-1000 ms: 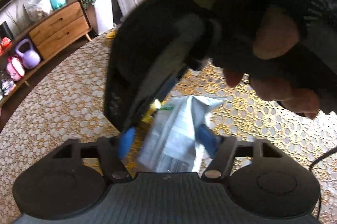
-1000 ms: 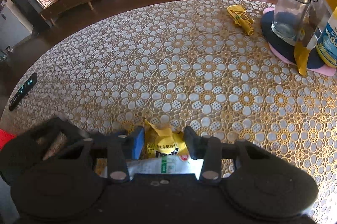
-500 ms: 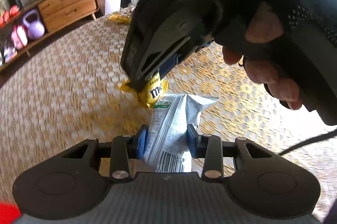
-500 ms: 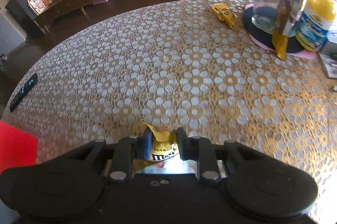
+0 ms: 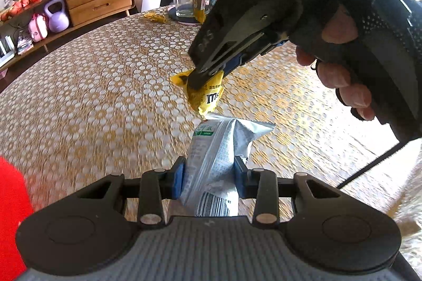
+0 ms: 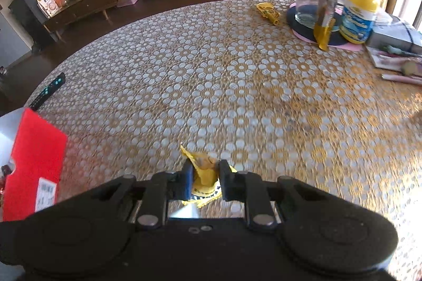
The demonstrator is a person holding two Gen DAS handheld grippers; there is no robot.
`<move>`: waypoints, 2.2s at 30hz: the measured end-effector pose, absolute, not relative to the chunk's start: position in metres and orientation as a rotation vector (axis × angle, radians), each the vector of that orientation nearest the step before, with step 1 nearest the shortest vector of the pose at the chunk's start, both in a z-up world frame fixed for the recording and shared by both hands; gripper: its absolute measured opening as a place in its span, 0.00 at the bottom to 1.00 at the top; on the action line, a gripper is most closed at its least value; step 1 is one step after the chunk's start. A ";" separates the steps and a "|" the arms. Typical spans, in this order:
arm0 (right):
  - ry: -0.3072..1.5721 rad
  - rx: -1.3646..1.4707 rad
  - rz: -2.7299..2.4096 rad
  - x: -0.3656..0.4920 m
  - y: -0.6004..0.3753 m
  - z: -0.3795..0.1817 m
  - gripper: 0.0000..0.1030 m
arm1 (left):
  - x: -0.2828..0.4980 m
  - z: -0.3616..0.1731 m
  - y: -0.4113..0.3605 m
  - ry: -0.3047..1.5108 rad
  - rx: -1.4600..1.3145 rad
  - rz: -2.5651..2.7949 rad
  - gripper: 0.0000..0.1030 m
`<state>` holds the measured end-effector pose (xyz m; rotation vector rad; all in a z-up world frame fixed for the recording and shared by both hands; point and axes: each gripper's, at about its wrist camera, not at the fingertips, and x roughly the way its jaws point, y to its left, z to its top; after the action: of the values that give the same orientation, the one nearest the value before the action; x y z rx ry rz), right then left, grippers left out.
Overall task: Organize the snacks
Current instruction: 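Carry the white packet and yellow M&M's bag over the red box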
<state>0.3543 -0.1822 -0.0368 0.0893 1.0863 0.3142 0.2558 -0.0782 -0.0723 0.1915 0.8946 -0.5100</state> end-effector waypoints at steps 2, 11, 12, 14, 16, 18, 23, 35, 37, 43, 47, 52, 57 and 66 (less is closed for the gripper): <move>1.075 0.078 0.316 0.341 -0.182 -0.029 0.16 | 0.243 -0.067 -0.071 0.888 0.192 -0.491 0.35; 1.025 0.055 0.326 0.289 -0.174 -0.001 0.15 | 0.197 -0.047 -0.032 0.882 0.127 -0.393 0.35; 1.017 0.049 0.332 0.282 -0.172 0.004 0.15 | 0.191 -0.043 -0.027 0.879 0.119 -0.381 0.35; 1.003 0.035 0.345 0.269 -0.167 0.012 0.15 | 0.183 -0.035 -0.019 0.879 0.098 -0.355 0.35; 0.991 0.024 0.360 0.258 -0.162 0.020 0.15 | 0.175 -0.027 -0.010 0.879 0.078 -0.316 0.35; 0.978 0.011 0.377 0.245 -0.155 0.029 0.15 | 0.165 -0.019 -0.003 0.869 0.074 -0.283 0.35; 0.948 -0.015 0.425 0.217 -0.137 0.047 0.15 | 0.148 0.002 0.019 0.843 0.052 -0.222 0.35; 0.880 -0.046 0.548 0.173 -0.082 0.080 0.15 | 0.127 0.036 0.073 0.771 0.017 -0.119 0.35; 0.872 -0.050 0.565 0.171 -0.071 0.084 0.15 | 0.126 0.041 0.084 0.761 0.011 -0.098 0.35; 0.861 -0.070 0.610 0.171 -0.035 0.089 0.15 | 0.125 0.049 0.120 0.742 -0.009 -0.035 0.35; 0.862 -0.084 0.633 0.175 -0.008 0.088 0.15 | 0.126 0.052 0.147 0.737 -0.021 0.017 0.35; 0.870 -0.089 0.659 0.183 0.023 0.085 0.15 | 0.129 0.053 0.181 0.735 -0.027 0.081 0.35; 0.875 -0.095 0.675 0.192 0.050 0.079 0.15 | 0.139 0.049 0.217 0.745 -0.021 0.154 0.35; 0.905 -0.118 0.681 0.214 0.100 0.056 0.16 | 0.171 0.025 0.259 0.796 -0.016 0.246 0.35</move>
<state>0.2144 0.1004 0.0562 -0.1181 0.9045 0.6812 0.1714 0.2592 0.0248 -0.0163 0.7965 0.2457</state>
